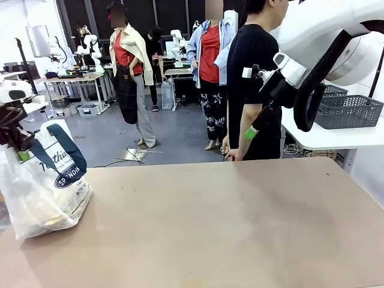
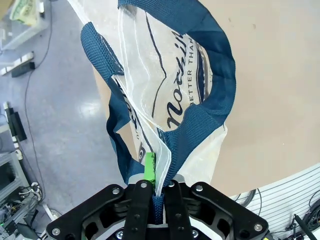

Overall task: Transfer purchased items from the store into the shopping bag.
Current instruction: Move the Reusable shopping bag to the right side of the table.

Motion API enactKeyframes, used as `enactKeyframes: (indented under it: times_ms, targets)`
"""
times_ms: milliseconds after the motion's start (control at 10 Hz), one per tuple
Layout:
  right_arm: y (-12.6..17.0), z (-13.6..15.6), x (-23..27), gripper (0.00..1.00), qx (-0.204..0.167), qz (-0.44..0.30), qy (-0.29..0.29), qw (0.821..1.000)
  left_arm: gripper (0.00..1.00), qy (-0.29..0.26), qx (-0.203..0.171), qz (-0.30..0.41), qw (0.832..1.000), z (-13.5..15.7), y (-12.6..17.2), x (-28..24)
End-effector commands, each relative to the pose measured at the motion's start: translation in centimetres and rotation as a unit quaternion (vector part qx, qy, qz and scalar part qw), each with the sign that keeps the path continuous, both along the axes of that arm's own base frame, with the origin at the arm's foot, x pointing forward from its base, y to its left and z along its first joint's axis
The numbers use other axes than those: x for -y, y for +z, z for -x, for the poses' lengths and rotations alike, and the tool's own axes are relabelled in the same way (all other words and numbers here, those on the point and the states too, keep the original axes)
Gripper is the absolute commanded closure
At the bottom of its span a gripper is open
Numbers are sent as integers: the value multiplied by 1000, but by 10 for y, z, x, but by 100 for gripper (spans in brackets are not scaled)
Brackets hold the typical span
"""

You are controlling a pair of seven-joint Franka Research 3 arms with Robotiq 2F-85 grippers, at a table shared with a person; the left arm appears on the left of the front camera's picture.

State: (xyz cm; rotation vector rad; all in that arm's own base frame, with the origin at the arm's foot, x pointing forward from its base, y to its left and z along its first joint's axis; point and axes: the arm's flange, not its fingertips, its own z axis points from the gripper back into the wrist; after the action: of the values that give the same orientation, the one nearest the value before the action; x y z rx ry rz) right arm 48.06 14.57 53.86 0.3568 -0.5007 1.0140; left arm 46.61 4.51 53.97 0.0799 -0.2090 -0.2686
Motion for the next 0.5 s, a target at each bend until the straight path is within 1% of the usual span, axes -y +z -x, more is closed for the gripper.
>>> enactKeyframes:
  times_ms: [0,100,400]
  targets:
    - [2,-1,-2,0,-5,-2,-6,1000,100,-3,2,-1,1000,1,2,-1]
    - [2,-1,-2,0,-5,-2,-6,1000,94,0,0,0,1000,0,0,0]
    - [2,-1,-2,0,-5,-2,-6,1000,34,4,5,1,1000,3,5,-4]
